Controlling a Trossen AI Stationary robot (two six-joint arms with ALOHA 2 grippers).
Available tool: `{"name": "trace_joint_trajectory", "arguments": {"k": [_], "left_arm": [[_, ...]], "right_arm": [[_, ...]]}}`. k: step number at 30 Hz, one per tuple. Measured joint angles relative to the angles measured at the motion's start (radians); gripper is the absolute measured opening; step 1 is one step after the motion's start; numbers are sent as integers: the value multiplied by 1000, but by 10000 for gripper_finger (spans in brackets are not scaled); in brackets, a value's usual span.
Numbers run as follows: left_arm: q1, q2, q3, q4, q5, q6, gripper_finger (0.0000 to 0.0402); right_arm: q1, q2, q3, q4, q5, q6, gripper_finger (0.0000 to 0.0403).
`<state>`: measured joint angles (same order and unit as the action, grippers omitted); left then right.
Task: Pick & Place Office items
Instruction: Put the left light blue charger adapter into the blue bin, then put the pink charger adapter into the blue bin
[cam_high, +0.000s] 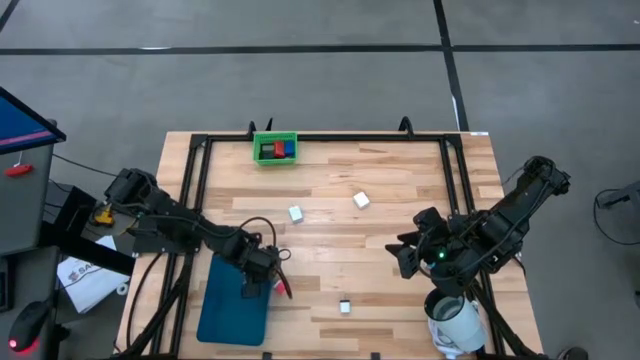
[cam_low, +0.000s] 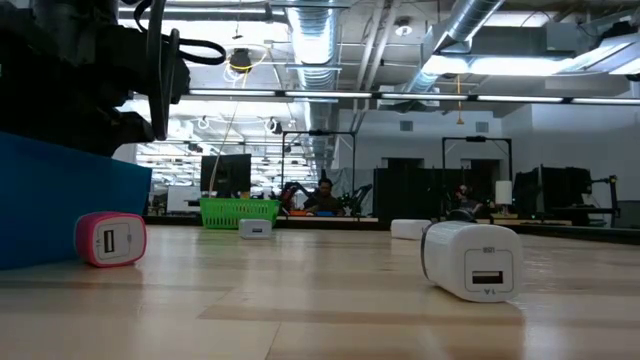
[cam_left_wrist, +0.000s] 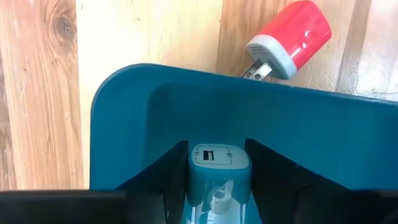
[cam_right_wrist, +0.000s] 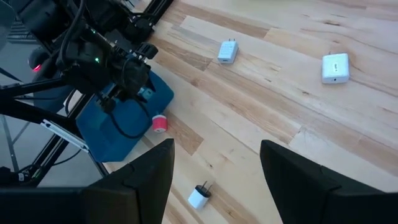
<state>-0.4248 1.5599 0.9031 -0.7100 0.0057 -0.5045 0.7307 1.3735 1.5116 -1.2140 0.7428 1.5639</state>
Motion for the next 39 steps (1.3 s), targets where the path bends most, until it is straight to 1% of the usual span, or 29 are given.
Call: {"name": "trace_joint_trajectory", "arguments": {"k": [6,17,22,27,30,33,35,39], "left_arm": [[0,-3,0,20,-1,-2,157],[0,-7,0,21,-20,-2,158],[0,-64,1,11,-60,-14,164],[-8,-159,1,14,-50,-73,165],[-36,-201,1,52,-31,-79,164],[-75,-219,1,147,-27,-56,165],[-96,-217,7,193,-31,-45,170],[-108,-166,62,181,-67,1,183]], "right_arm": [[0,0,0,3,15,7,230],[0,0,0,3,15,7,230],[0,0,0,3,15,7,230],[0,0,0,3,15,3,230],[0,0,0,3,17,-1,230],[0,0,0,3,22,-4,230],[2,0,0,3,25,-8,230],[3,2,0,4,26,-9,230]]}}
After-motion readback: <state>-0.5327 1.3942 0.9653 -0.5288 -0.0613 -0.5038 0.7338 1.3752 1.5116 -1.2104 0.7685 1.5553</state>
